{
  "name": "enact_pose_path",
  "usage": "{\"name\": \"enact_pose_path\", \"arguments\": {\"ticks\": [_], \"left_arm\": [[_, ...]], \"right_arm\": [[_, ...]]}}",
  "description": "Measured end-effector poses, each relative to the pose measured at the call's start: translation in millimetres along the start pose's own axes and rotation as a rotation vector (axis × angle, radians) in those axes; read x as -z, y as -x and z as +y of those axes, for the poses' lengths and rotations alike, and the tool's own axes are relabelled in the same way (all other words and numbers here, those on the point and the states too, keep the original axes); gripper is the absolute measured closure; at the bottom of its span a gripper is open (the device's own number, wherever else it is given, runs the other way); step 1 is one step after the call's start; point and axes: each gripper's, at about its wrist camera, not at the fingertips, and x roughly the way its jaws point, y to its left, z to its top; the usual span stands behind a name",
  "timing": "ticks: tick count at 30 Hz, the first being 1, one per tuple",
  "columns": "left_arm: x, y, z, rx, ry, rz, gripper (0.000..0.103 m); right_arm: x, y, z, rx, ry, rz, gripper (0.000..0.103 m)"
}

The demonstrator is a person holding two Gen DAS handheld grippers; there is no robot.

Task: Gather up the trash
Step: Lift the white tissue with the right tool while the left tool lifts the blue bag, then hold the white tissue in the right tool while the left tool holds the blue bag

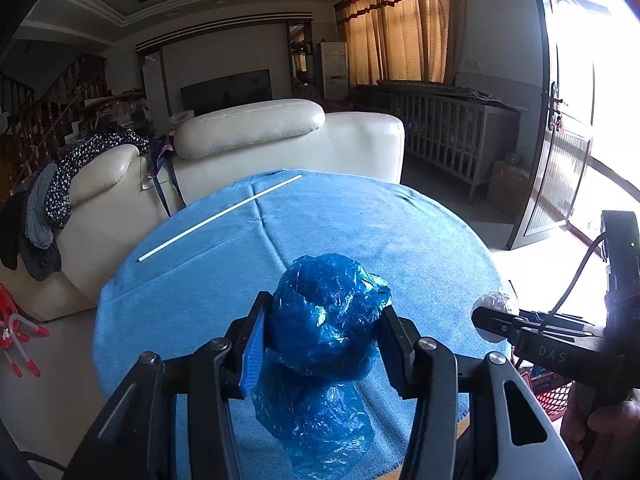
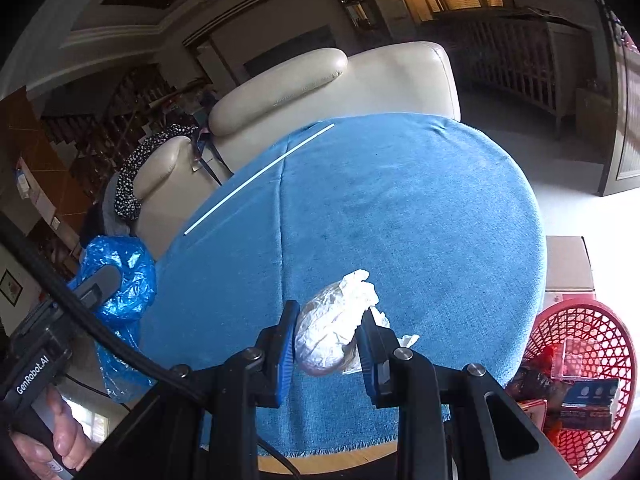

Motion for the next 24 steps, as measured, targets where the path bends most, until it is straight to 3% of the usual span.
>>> {"name": "enact_pose_path", "arguments": {"ticks": [24], "left_arm": [[1.5, -2.7, 0.8, 0.009, -0.004, -0.004, 0.051]], "right_arm": [[0.4, 1.1, -4.8, 0.0, -0.011, -0.004, 0.073]]}}
